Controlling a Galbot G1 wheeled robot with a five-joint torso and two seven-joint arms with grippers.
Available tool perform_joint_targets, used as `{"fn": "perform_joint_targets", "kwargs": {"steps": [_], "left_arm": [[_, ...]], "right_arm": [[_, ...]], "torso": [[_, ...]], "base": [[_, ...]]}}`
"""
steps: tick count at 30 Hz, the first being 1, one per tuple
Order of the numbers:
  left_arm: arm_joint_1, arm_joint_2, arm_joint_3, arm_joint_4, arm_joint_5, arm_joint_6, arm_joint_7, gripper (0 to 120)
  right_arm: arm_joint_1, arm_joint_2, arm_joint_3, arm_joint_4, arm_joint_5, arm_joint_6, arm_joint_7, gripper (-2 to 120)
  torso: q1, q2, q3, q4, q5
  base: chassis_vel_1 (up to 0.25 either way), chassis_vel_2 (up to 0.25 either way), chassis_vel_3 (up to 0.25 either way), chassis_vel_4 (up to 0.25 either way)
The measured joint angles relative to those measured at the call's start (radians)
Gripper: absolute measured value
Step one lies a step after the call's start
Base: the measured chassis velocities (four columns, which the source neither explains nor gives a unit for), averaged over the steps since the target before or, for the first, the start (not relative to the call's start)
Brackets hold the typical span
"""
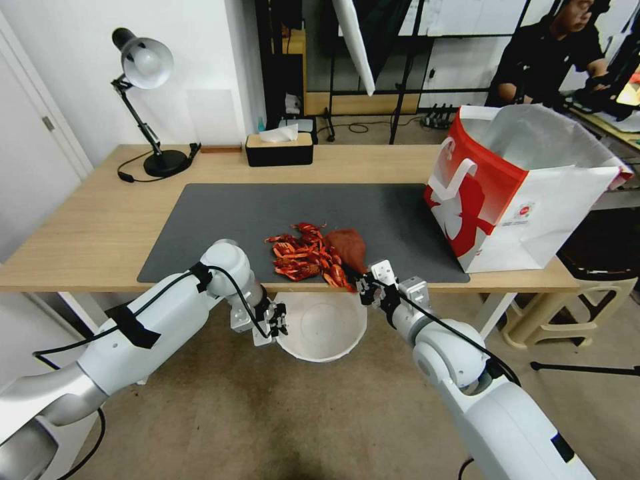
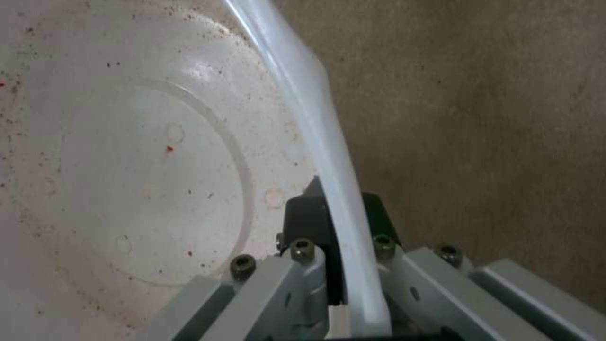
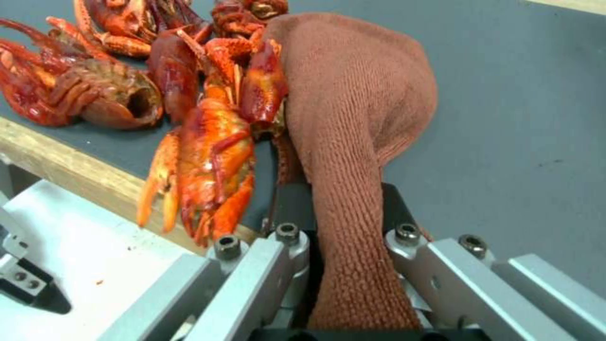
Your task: Sweep shrimp from table into container with towel, then put container into takeout bag.
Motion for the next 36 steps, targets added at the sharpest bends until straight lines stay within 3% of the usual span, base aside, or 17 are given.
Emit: {"fn": "perform_joint_targets", "kwargs": {"steps": [26, 36], "left_arm": [[-0.001, 0.002, 0.004, 0.003, -0.010, 0.005, 0.003, 0], [0.018, 0.028, -0.001, -0.018, -0.008, 0.001, 0.003, 0]], "right_arm": [[-0.046, 0.077, -0.059, 0.029, -0.072, -0.035, 0.082, 7], [-0.103, 0.094, -0.061, 0.056, -0.119, -0.035, 0.081, 7]], "torso": [[0.000, 0.000, 0.000, 0.0005, 0.0001], [0.000, 0.000, 0.000, 0.0003, 0.0000]], "base": [[0.000, 0.000, 0.000, 0.000], [0.000, 0.000, 0.000, 0.000]]}}
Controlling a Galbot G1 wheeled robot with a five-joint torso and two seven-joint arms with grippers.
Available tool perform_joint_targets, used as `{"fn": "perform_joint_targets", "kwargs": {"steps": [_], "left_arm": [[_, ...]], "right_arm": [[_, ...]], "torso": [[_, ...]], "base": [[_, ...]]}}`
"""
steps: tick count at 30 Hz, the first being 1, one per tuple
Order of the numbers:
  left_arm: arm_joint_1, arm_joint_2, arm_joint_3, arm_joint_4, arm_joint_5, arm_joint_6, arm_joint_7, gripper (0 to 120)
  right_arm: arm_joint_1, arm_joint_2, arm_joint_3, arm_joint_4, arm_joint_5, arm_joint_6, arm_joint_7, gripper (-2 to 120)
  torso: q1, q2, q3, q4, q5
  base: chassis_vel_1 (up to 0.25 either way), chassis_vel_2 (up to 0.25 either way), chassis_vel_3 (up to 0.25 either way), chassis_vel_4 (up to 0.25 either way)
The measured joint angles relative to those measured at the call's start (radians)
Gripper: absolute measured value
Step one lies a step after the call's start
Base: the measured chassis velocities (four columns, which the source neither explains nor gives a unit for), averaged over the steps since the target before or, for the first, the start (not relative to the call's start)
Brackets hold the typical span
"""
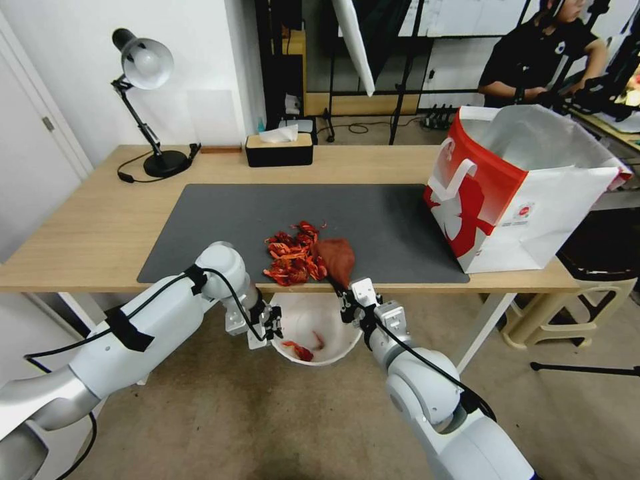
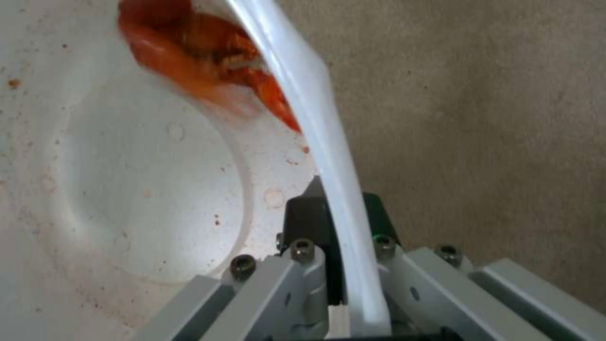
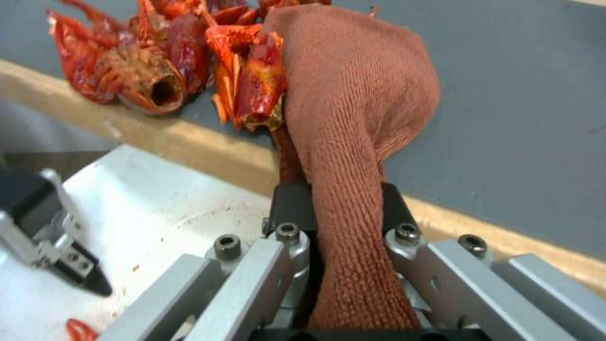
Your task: Sweep shrimp from table into container with towel, then put container into takeout bag.
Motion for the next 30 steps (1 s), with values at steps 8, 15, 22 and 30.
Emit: {"fn": "perform_joint_targets", "kwargs": {"steps": [8, 15, 22, 30], "left_arm": [[0.027, 0.024, -0.032, -0.026, 0.004, -0.002, -0.001, 0], [0.032, 0.030, -0.043, -0.036, 0.005, -0.002, -0.002, 0], [0.035, 0.033, -0.044, -0.042, 0.004, -0.002, -0.002, 0], [0.045, 0.035, -0.047, -0.043, 0.007, -0.002, -0.003, 0]], "right_arm": [[-0.054, 0.003, -0.017, 0.023, -0.031, -0.008, -0.007, 7], [-0.089, 0.011, -0.009, 0.044, -0.065, 0.005, -0.010, 7], [-0.106, 0.013, 0.002, 0.068, -0.073, 0.022, -0.025, 7], [-0.112, 0.007, 0.023, 0.117, -0.063, 0.032, -0.037, 7]], "torso": [[0.000, 0.000, 0.001, 0.0000, 0.0007], [0.000, 0.000, 0.000, 0.0000, 0.0002], [0.000, 0.000, 0.000, 0.0000, 0.0002], [0.000, 0.000, 0.000, 0.0000, 0.0001]], "base": [[0.000, 0.000, 0.000, 0.000], [0.000, 0.000, 0.000, 0.000], [0.000, 0.000, 0.000, 0.000], [0.000, 0.000, 0.000, 0.000]]}}
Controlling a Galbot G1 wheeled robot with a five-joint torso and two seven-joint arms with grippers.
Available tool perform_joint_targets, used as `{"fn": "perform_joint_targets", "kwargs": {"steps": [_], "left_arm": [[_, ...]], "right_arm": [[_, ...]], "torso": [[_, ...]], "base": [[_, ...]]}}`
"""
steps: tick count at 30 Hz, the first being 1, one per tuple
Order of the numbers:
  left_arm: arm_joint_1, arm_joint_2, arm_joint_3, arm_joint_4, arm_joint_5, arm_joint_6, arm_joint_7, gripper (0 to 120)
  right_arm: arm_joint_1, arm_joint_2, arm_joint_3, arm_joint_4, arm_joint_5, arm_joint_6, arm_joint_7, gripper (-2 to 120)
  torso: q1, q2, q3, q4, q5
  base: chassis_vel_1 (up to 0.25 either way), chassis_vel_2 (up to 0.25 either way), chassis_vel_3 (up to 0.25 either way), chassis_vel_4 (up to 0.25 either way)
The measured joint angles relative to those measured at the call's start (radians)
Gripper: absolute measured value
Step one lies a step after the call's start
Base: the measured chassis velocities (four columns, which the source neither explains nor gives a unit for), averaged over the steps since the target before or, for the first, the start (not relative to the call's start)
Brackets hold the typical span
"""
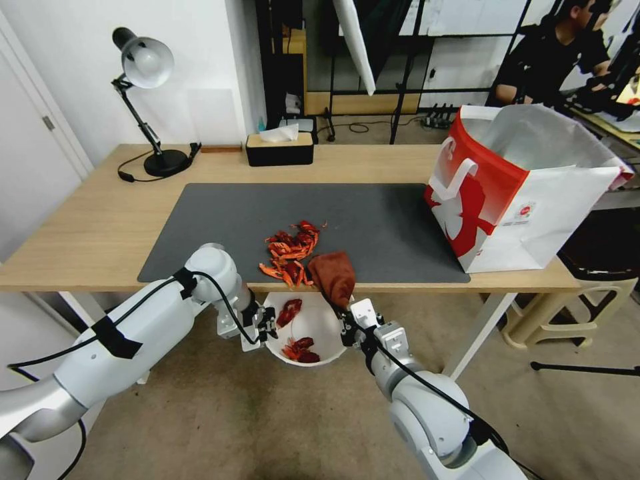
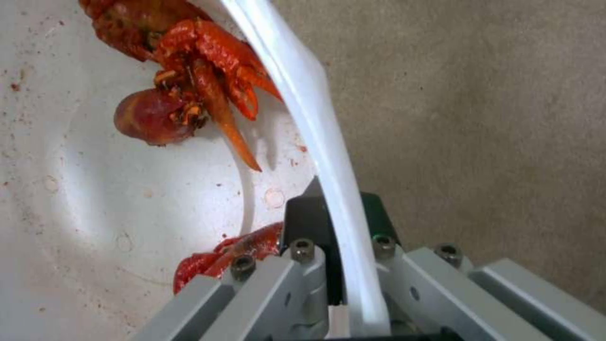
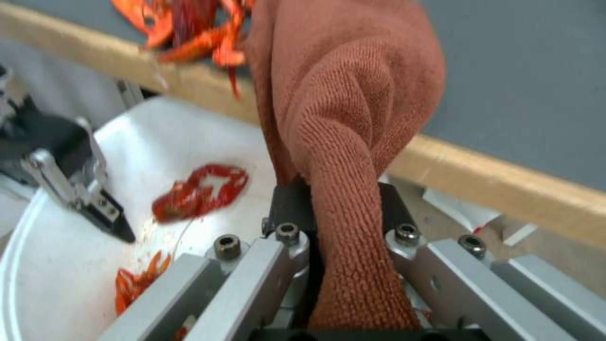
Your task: Sweep shrimp from table into container with towel, then put container into takeout bag.
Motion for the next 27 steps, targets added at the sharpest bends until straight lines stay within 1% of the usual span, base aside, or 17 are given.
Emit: {"fn": "perform_joint_targets", "kwargs": {"steps": [7, 10, 11, 14, 15, 17, 18, 21, 26, 27], "left_arm": [[0.006, 0.007, -0.004, -0.004, 0.001, 0.000, 0.000, 0], [0.015, 0.012, -0.014, -0.005, 0.002, -0.001, 0.000, 0], [0.015, 0.012, -0.014, -0.005, 0.002, -0.001, 0.000, 0], [0.024, 0.018, -0.021, -0.009, 0.002, -0.003, 0.000, 0], [0.024, 0.018, -0.021, -0.009, 0.002, -0.003, 0.000, 0], [0.029, 0.023, -0.026, -0.010, 0.003, -0.004, 0.000, 0], [0.029, 0.023, -0.026, -0.010, 0.003, -0.004, 0.000, 0], [0.036, 0.029, -0.033, -0.012, 0.003, -0.006, -0.001, 0], [0.038, 0.031, -0.036, -0.012, 0.003, -0.006, -0.001, 0], [0.041, 0.032, -0.039, -0.012, 0.004, -0.007, -0.002, 0]], "right_arm": [[0.017, -0.020, 0.046, 0.056, 0.046, 0.001, -0.003, 7], [0.066, -0.033, 0.093, 0.062, 0.125, 0.041, -0.011, 7], [0.066, -0.033, 0.093, 0.062, 0.125, 0.041, -0.011, 7], [0.141, -0.046, 0.129, 0.016, 0.205, 0.105, -0.025, 7], [0.141, -0.046, 0.129, 0.016, 0.205, 0.105, -0.025, 7], [0.187, -0.054, 0.137, -0.024, 0.237, 0.136, -0.028, 7], [0.187, -0.054, 0.137, -0.024, 0.237, 0.136, -0.028, 7], [0.240, -0.061, 0.138, -0.081, 0.268, 0.163, -0.027, 7], [0.257, -0.062, 0.138, -0.101, 0.277, 0.172, -0.026, 7], [0.279, -0.062, 0.134, -0.132, 0.287, 0.186, -0.024, 7]], "torso": [[0.000, 0.000, 0.000, 0.0000, -0.0001], [0.000, 0.000, 0.000, -0.0001, 0.0000], [0.000, 0.000, 0.000, -0.0001, 0.0000], [0.000, 0.000, 0.000, 0.0000, -0.0001], [0.000, 0.000, 0.000, 0.0000, -0.0001], [0.000, 0.000, 0.000, -0.0001, 0.0001], [0.000, 0.000, 0.000, -0.0001, 0.0001], [0.000, 0.000, 0.000, 0.0002, 0.0000], [0.000, 0.000, 0.000, 0.0001, 0.0000], [0.000, 0.000, 0.000, 0.0001, -0.0001]], "base": [[0.000, 0.000, 0.000, 0.000], [0.000, 0.000, 0.000, 0.000], [0.000, 0.000, 0.000, 0.000], [0.000, 0.000, 0.000, 0.000], [0.000, 0.000, 0.000, 0.000], [0.000, 0.000, 0.000, 0.000], [0.000, 0.000, 0.000, 0.000], [0.000, 0.000, 0.000, 0.000], [0.000, 0.000, 0.000, 0.000], [0.000, 0.000, 0.000, 0.000]]}}
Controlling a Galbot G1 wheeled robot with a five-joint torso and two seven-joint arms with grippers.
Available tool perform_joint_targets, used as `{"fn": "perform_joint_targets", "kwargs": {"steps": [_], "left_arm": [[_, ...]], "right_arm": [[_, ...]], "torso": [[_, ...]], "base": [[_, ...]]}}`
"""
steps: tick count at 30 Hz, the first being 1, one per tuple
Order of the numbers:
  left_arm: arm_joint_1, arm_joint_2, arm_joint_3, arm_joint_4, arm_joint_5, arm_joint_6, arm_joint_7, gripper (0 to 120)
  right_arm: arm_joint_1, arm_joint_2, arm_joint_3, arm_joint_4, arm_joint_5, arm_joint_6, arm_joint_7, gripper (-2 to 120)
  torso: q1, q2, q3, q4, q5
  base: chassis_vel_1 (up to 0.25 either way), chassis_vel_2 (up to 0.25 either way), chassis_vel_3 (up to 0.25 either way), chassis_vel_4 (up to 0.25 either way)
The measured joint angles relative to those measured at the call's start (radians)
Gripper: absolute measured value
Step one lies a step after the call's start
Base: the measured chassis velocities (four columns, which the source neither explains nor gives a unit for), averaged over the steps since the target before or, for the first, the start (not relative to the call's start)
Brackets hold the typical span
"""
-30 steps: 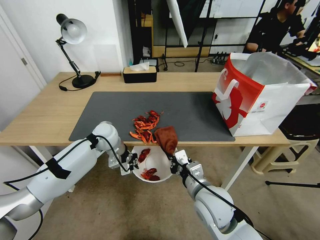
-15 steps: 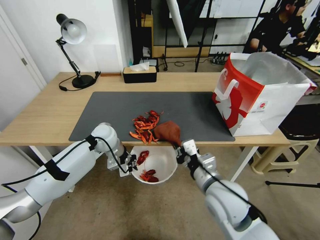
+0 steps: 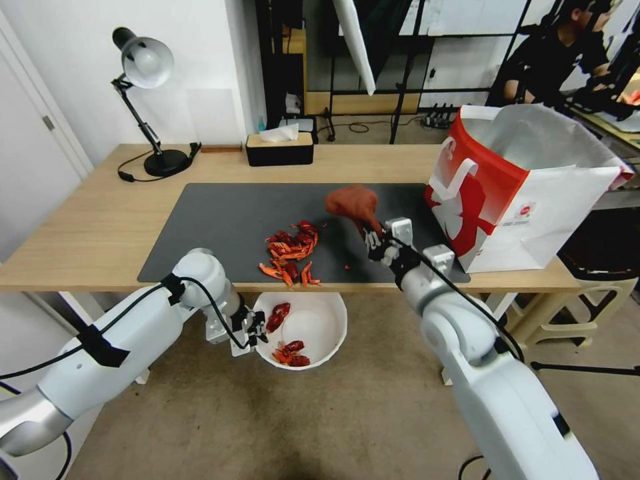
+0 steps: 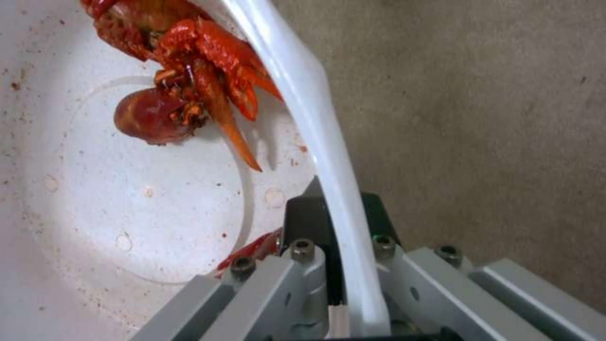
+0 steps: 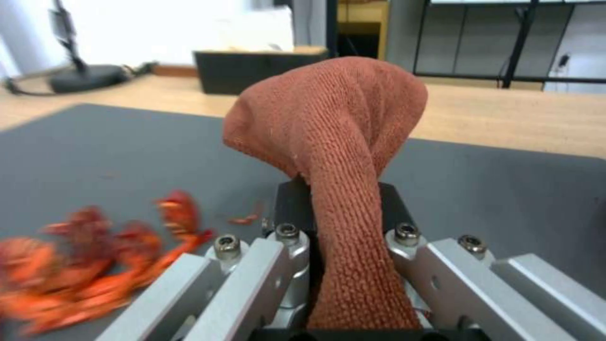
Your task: Sweep shrimp from table into container with towel, then put container into takeout bag.
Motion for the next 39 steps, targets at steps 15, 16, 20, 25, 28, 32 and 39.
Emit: {"fn": "perform_joint_targets", "kwargs": {"steps": [15, 16, 20, 25, 28, 32, 39], "left_arm": [[0.037, 0.012, -0.049, 0.002, 0.000, -0.011, -0.004, 0], [0.037, 0.012, -0.049, 0.002, 0.000, -0.011, -0.004, 0], [0.044, 0.012, -0.058, 0.002, 0.001, -0.012, -0.005, 0], [0.040, 0.010, -0.058, 0.003, 0.001, -0.012, -0.005, 0], [0.038, 0.009, -0.058, 0.003, 0.001, -0.011, -0.005, 0], [0.036, 0.009, -0.058, 0.004, 0.001, -0.011, -0.006, 0], [0.031, 0.014, -0.066, 0.007, -0.002, -0.010, -0.008, 0]], "right_arm": [[0.318, 0.029, -0.074, -0.458, -0.018, 0.023, -0.051, 7], [0.318, 0.029, -0.074, -0.458, -0.018, 0.023, -0.051, 7], [0.256, -0.002, -0.083, -0.427, -0.045, 0.000, -0.085, 7], [0.154, -0.028, -0.096, -0.329, -0.067, -0.005, -0.095, 7], [0.113, -0.027, -0.113, -0.285, -0.081, -0.010, -0.093, 7], [0.094, -0.013, -0.139, -0.260, -0.093, -0.015, -0.093, 7], [0.093, 0.005, -0.173, -0.254, -0.106, -0.023, -0.094, 7]], "torso": [[0.000, 0.000, 0.000, 0.0001, 0.0000], [0.000, 0.000, 0.000, 0.0001, 0.0000], [0.000, 0.000, 0.000, -0.0005, 0.0000], [0.000, 0.000, 0.000, -0.0003, 0.0001], [0.000, 0.000, 0.000, -0.0005, -0.0002], [0.000, 0.000, 0.000, -0.0003, -0.0001], [0.000, 0.000, 0.000, -0.0001, 0.0001]], "base": [[0.000, 0.000, 0.000, 0.000], [0.000, 0.000, 0.000, 0.000], [0.000, 0.000, 0.000, 0.000], [0.000, 0.000, 0.000, 0.000], [0.000, 0.000, 0.000, 0.000], [0.000, 0.000, 0.000, 0.000], [0.000, 0.000, 0.000, 0.000]]}}
